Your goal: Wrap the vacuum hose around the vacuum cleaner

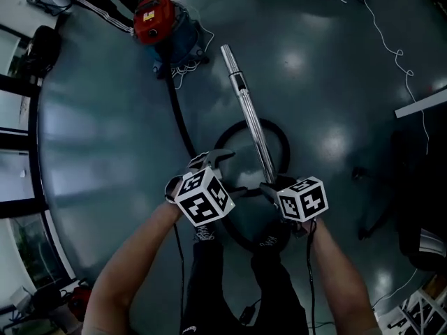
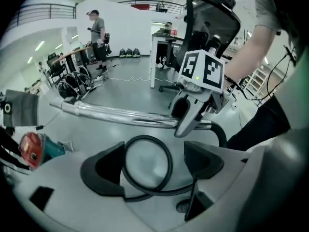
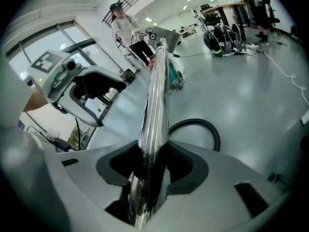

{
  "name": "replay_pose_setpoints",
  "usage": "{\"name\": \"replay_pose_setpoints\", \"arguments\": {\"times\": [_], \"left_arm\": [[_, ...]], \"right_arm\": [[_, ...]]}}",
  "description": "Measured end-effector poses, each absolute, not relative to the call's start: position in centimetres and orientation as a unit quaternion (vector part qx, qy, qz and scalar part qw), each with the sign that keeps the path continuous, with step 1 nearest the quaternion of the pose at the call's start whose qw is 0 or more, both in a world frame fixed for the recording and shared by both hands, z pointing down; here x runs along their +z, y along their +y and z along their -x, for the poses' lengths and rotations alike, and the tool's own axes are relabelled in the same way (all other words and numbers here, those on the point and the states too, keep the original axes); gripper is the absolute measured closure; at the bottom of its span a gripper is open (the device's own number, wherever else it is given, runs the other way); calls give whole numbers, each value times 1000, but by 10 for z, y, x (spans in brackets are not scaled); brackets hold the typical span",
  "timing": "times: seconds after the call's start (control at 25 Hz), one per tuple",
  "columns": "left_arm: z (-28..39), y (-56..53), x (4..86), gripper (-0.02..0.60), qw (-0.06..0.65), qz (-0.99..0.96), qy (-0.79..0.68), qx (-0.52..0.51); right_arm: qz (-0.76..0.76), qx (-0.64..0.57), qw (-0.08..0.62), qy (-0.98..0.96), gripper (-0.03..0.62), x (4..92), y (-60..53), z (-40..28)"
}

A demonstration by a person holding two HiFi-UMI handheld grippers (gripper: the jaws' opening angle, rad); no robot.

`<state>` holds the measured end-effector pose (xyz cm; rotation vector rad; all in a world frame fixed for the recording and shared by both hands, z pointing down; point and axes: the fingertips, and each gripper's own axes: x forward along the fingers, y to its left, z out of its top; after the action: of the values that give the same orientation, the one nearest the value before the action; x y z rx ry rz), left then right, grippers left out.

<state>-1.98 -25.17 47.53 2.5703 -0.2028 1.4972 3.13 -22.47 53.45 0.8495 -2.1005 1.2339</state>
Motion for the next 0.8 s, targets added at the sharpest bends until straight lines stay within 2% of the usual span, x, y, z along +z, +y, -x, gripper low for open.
{"name": "replay_pose_setpoints", "arguments": {"times": [0.24,0.44,0.56,0.8], "left_arm": [[18,-319,461,193,-66,-865,-41,496],[38,-353,469,193,-167,-836,53,520],[73,-372,493,193,-183,-808,110,549],[133,-384,528,195,-158,-775,177,585]], "right_arm": [[-274,414,345,-796,422,530,-252,-16],[-233,373,408,-800,421,530,-280,19],[-198,332,453,-804,422,532,-298,44],[-143,291,495,-806,421,530,-324,76]]}}
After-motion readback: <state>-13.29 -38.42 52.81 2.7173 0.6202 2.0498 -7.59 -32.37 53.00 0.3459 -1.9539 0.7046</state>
